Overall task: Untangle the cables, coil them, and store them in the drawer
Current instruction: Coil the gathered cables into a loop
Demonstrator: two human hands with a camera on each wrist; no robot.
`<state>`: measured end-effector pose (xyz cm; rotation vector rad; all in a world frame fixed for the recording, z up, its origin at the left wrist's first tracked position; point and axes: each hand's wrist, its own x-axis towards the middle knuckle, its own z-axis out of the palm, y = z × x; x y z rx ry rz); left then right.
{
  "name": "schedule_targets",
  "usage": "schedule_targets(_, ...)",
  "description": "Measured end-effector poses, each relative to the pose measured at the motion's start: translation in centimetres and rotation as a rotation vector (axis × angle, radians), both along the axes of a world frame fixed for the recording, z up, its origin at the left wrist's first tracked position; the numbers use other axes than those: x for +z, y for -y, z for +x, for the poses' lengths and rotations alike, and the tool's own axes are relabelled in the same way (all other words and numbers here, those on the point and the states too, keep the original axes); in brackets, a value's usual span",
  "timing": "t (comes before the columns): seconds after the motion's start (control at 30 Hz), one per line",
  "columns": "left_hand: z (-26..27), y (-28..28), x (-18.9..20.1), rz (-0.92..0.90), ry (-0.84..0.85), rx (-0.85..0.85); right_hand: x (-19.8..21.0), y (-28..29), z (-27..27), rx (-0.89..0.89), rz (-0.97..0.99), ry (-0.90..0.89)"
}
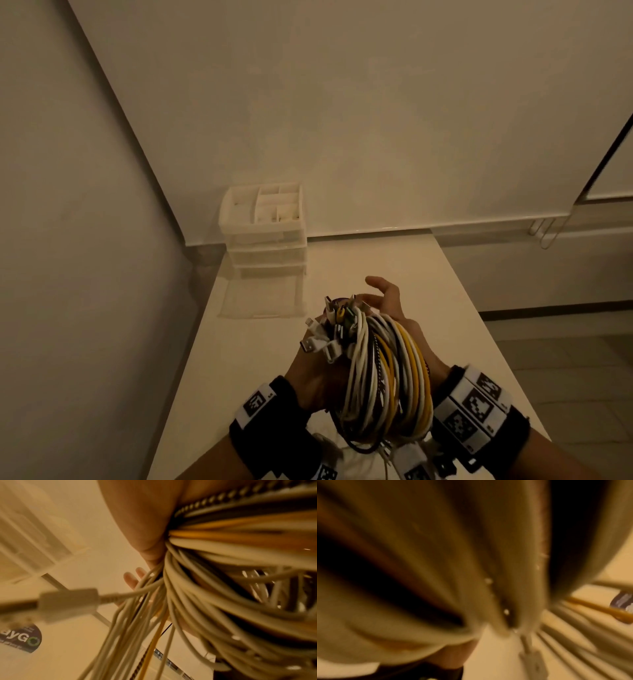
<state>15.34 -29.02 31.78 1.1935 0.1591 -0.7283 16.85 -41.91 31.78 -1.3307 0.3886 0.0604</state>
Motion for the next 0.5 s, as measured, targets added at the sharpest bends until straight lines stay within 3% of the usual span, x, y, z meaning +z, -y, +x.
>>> schedule_targets(0.07, 0.7, -0.2, -0.5, -0.043, 0.01, 0.024, 0.4, -0.2, 0.9, 0.014, -0.182, -0.013)
schedule_targets(0.17, 0.3, -0.3, 0.0, -0.128, 0.121, -0.051, -0.4, -0.4, 1.9, -0.012, -0.255, 0.036)
schedule_targets(0.27, 0.7, -0.8, -0.6, -0.198, 0.144, -0.165, -0.7, -0.6, 0.5, 0.06, -0.198, 0.049)
schedule_targets(0.33, 1.1, -1.2, -1.0, -0.249, 0.148, -0.208, -0.5, 0.2, -0.9, 0.152, -0.169, 0.113)
schedule_targets(0.4, 1.3, -1.9, -1.3, -0.134, 0.267, -0.242, -0.4, 1.1, -1.9, 0.315, -0.172, 0.084)
schedule_targets(0.47, 1.6, -2.2, -0.2, -0.228, 0.304, -0.316, -0.1, 2.7, -3.6, 0.507, -0.193, 0.118)
schedule_targets(0.5, 2.1, -2.3, -0.2, -0.225, 0.347, -0.256, 0.0, 3.6, -4.0, 0.523, -0.143, 0.132)
